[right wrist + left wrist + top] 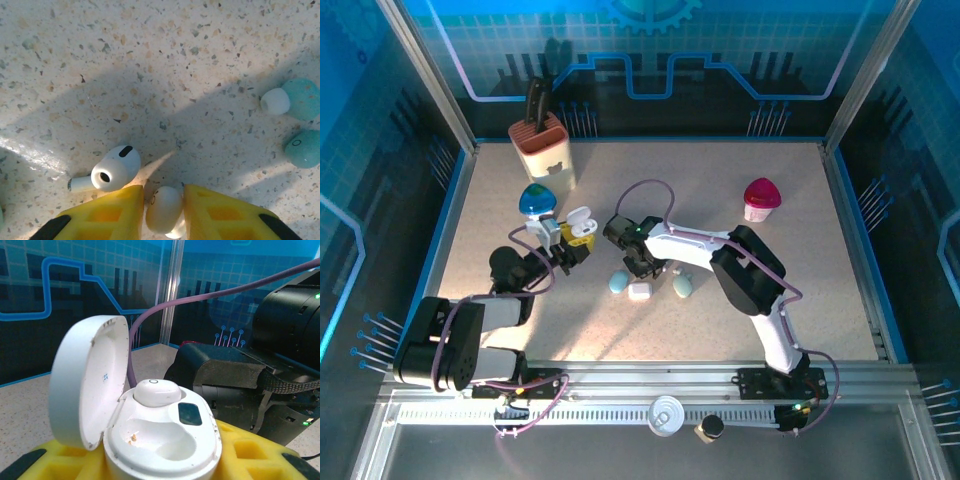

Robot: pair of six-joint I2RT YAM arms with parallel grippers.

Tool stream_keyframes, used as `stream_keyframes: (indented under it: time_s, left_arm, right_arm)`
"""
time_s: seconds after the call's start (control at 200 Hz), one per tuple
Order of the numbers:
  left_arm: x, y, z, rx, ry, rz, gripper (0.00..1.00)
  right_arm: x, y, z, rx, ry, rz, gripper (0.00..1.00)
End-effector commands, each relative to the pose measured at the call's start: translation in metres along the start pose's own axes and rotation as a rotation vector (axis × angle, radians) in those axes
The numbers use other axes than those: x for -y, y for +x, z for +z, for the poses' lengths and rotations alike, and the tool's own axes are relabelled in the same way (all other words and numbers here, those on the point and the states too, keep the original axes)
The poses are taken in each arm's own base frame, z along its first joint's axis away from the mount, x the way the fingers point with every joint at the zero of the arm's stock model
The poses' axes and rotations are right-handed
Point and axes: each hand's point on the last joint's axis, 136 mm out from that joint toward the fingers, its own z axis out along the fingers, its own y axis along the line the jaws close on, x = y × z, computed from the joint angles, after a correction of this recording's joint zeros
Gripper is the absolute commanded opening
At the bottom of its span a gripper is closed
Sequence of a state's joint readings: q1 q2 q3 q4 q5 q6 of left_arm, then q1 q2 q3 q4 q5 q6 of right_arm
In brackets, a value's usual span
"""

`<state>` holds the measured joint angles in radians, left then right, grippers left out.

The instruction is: Insert the wireless bluetooth earbuds into the charging case

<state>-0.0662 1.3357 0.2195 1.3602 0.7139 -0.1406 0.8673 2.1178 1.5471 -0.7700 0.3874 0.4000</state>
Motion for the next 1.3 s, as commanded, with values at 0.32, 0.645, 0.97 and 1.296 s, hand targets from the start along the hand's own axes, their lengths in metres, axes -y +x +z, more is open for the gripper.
stream_keyframes:
  time_s: [0.32, 0.645, 0.97, 1.296]
  left_arm:
    - [0.000, -0.002, -0.002, 0.014, 0.002, 0.035, 0.38]
    - [0.003, -0.008, 0.004, 0.025, 0.020, 0.064, 0.37]
    - [0.028, -0.016, 0.032, 0.058, 0.079, 0.158, 0.37]
    - [0.047, -0.022, 0.051, 0.082, 0.123, 0.184, 0.36]
  right_arm:
    - [0.004, -0.008, -0.015, 0.021, -0.009, -0.002, 0.16]
    - [0.028, -0.025, -0.115, 0.275, -0.192, 0.078, 0.16]
    - [-0.011, -0.054, -0.270, 0.747, -0.841, 0.024, 0.16]
    - [-0.028, -0.061, -0.294, 0.793, -0.993, -0.019, 0.16]
